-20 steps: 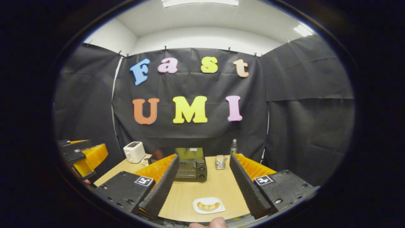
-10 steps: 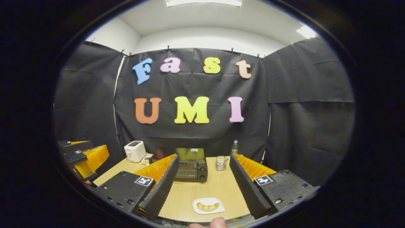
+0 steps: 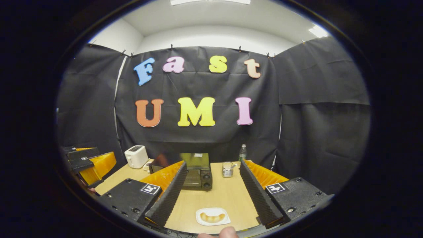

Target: Open the electric oven with the left hand, put the food in, and close the electric oven.

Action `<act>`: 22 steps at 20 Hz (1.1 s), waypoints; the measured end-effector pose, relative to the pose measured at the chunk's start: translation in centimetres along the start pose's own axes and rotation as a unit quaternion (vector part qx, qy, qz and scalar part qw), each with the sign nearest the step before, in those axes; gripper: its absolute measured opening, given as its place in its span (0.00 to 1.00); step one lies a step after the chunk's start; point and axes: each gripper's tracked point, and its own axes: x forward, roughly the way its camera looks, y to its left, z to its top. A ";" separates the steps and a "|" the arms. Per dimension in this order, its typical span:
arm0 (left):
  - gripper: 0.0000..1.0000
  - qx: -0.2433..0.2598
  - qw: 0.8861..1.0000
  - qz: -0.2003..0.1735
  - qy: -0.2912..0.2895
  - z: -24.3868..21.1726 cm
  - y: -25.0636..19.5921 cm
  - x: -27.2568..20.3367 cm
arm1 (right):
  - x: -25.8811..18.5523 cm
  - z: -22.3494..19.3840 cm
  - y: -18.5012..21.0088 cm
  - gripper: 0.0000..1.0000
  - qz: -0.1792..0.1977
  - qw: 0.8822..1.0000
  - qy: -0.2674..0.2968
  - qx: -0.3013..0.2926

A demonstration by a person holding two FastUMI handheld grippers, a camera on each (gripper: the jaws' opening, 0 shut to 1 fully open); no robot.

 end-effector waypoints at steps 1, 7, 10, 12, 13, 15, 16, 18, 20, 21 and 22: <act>0.93 0.000 1.000 -0.002 0.004 -0.4 -0.5 1.0 | 0.6 -0.1 -0.9 0.99 -0.004 1.000 0.001 0.001; 0.93 0.000 0.999 -0.013 0.039 -4.6 -2.7 9.8 | 3.6 -1.3 -7.2 1.00 -0.047 0.999 0.017 0.015; 0.93 -0.001 0.998 -0.023 0.055 -6.7 -3.3 15.0 | 4.5 -2.3 -10.3 1.00 -0.075 0.997 0.030 0.019; 0.93 0.015 0.997 -0.020 0.072 -8.2 -3.3 18.2 | 5.0 -3.4 -12.1 1.00 -0.090 0.995 0.045 0.015; 0.94 0.020 0.997 -0.021 0.077 -8.9 -3.4 19.8 | 5.3 -3.9 -12.8 0.99 -0.095 0.994 0.053 0.016; 0.93 0.018 0.996 -0.020 0.085 -10.0 -3.7 22.5 | 6.0 -4.7 -14.0 0.99 -0.103 0.992 0.068 0.016; 0.93 0.016 0.996 -0.018 0.090 -10.5 -3.9 23.9 | 6.5 -5.1 -14.3 0.99 -0.106 0.991 0.075 0.015; 0.93 0.014 0.995 -0.013 0.102 -11.8 -4.1 26.3 | 7.2 -5.6 -15.1 0.99 -0.111 0.990 0.084 0.011; 0.93 0.014 0.993 -0.006 0.117 -13.2 -3.9 28.0 | 7.8 -5.9 -15.4 0.99 -0.113 0.989 0.090 0.006; 0.94 0.016 0.993 0.000 0.121 -13.7 -3.8 28.8 | 8.0 -6.0 -15.6 0.98 -0.114 0.989 0.091 0.004; 0.94 0.015 0.992 0.002 0.125 -14.1 -3.5 29.1 | 8.1 -6.1 -15.7 0.99 -0.115 0.989 0.093 0.003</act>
